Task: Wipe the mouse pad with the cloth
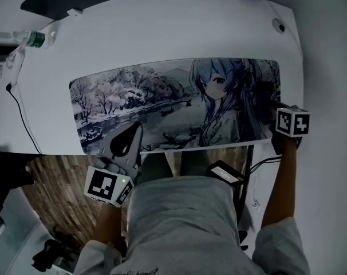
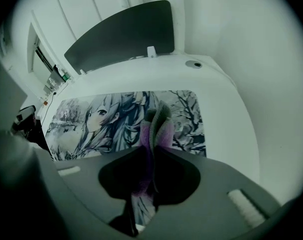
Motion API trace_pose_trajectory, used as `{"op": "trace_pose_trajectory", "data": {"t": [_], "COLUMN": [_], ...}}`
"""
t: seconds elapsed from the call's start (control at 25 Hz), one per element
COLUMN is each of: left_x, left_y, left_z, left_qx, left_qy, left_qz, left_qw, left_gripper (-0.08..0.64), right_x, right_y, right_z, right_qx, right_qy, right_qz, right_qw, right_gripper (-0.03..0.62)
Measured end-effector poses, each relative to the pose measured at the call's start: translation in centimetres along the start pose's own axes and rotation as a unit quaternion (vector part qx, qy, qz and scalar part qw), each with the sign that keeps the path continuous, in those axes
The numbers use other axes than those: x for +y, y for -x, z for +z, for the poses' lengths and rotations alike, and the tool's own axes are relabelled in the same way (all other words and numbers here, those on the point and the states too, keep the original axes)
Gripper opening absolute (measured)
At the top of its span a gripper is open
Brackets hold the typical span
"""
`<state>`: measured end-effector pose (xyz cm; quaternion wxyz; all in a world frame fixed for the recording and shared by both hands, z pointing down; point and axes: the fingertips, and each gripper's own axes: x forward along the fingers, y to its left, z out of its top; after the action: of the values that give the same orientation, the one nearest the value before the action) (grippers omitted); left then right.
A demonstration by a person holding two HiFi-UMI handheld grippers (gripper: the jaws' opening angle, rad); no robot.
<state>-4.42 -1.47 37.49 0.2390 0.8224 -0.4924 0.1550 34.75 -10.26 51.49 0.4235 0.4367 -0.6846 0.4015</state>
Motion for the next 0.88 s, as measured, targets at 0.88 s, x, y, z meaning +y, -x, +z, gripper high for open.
{"op": "trace_pose_trajectory", "data": {"t": [0.88], "left_x": [12.9], "left_y": [10.5], "left_z": [-2.7], "left_qx": [-0.007], "left_qy": [0.004], "left_qz": [-0.002], "left_qw": [1.0], "left_gripper": [0.019], "right_x": [20.7], "right_y": [-4.7], "right_z": [1.4], "right_qx": [-0.004], "right_qy": [0.013], "right_qz": [0.059], "right_qw": [0.998], "right_gripper": [0.066]}}
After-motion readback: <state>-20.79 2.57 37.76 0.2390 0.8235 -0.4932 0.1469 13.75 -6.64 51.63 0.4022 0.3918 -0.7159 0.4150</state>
